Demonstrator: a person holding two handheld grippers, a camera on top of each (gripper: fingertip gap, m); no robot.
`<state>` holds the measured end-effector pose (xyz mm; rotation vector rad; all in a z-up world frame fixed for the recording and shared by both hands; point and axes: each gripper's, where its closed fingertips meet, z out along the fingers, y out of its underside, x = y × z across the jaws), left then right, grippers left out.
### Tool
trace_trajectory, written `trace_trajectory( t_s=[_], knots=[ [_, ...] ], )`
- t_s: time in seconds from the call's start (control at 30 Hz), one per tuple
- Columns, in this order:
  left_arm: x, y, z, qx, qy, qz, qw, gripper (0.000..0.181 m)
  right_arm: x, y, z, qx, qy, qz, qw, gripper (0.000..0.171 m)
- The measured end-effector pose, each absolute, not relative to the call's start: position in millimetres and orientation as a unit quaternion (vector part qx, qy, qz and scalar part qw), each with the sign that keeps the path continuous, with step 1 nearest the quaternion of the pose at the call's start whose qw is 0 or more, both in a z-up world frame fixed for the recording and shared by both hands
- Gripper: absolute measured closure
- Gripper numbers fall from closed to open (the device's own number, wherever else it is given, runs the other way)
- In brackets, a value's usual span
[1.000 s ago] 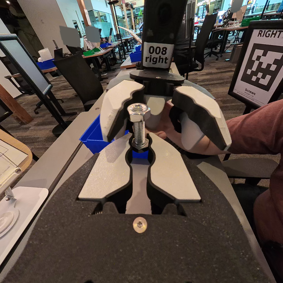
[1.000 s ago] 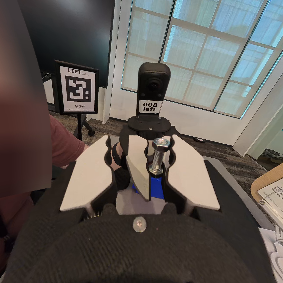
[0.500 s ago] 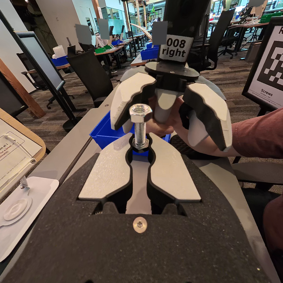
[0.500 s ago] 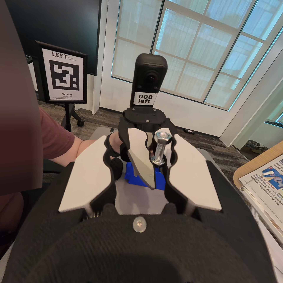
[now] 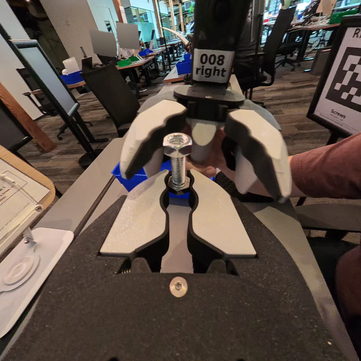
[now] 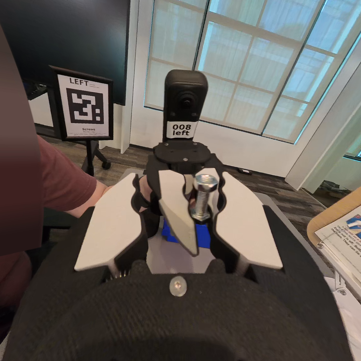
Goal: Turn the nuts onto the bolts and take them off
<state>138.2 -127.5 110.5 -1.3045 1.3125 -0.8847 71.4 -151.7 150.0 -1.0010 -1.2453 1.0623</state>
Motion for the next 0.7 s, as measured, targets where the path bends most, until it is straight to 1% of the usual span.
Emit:
trace_trajectory(
  t_s=[0.13,0.3,0.5,0.6,0.7],
  knots=[
    [131.9,-116.4,114.7,-0.556,0.522,-0.372,0.529,0.167,71.6,-150.0,147.3,-0.437,-0.541,0.421,0.582,0.085],
    [121.7,-106.4,122.1,-0.566,0.495,-0.375,0.542,0.167,81.6,-147.8,155.1,-0.433,-0.529,0.436,0.586,0.096],
    [129.4,-118.8,117.2,-0.554,0.519,-0.396,0.517,0.167,76.4,-141.1,155.0,-0.438,-0.509,0.44,0.597,0.092],
    [134.6,-118.9,111.3,-0.558,0.529,-0.37,0.521,0.167,71.0,-149.0,151.4,-0.429,-0.524,0.446,0.585,0.091],
    [128.4,-108.6,114.0,-0.57,0.509,-0.369,0.53,0.167,75.4,-145.9,150.9,-0.439,-0.529,0.425,0.589,0.09]
  ],
)
